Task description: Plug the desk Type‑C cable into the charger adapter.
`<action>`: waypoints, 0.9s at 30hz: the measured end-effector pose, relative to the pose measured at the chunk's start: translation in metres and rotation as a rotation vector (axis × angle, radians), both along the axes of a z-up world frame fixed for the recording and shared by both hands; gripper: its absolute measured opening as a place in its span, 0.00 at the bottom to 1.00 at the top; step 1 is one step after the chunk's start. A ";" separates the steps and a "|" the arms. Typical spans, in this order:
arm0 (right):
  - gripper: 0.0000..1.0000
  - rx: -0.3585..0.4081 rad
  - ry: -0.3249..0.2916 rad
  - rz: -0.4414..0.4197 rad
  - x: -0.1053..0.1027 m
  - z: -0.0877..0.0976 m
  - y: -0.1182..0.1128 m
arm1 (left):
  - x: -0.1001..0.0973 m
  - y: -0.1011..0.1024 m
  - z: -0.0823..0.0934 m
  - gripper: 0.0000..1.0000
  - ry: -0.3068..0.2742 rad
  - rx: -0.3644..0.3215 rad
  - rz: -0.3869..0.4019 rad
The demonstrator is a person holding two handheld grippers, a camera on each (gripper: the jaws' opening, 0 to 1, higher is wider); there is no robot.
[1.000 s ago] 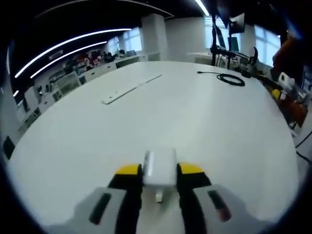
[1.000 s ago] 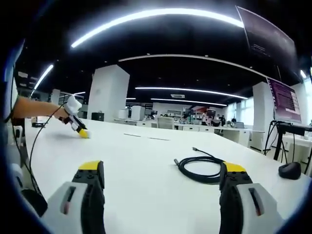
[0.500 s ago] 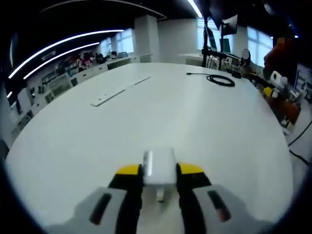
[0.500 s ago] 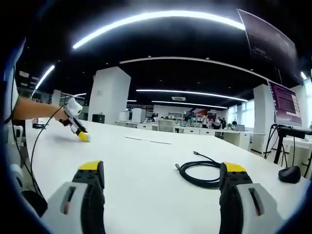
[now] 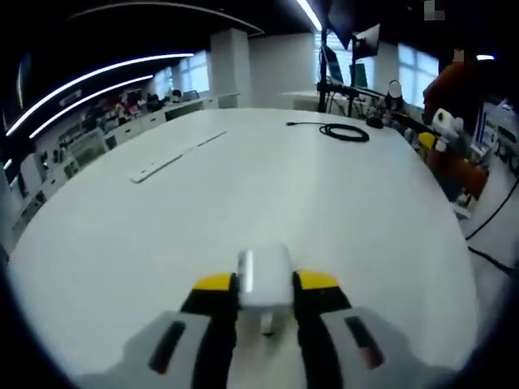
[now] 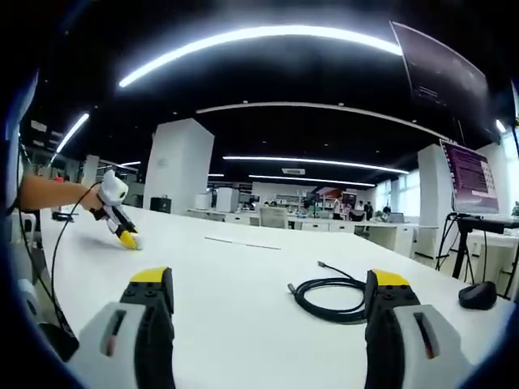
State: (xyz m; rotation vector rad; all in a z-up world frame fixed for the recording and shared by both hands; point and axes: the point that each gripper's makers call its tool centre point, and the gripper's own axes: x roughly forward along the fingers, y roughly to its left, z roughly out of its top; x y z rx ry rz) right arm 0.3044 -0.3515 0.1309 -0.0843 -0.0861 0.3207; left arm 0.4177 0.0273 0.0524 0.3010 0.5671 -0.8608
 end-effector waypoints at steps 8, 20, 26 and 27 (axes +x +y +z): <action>1.00 0.041 -0.024 -0.028 -0.002 0.009 -0.008 | -0.022 -0.018 0.000 0.26 0.009 -0.020 -0.015; 1.00 0.056 0.009 -0.059 0.000 0.002 -0.016 | -0.045 -0.032 0.000 0.26 -0.009 -0.038 -0.036; 1.00 0.057 0.009 -0.061 0.000 0.002 -0.017 | -0.065 -0.044 0.000 0.26 -0.006 -0.036 -0.065; 1.00 0.058 0.007 -0.060 0.000 0.002 -0.017 | -0.066 -0.045 0.000 0.26 -0.002 -0.038 -0.067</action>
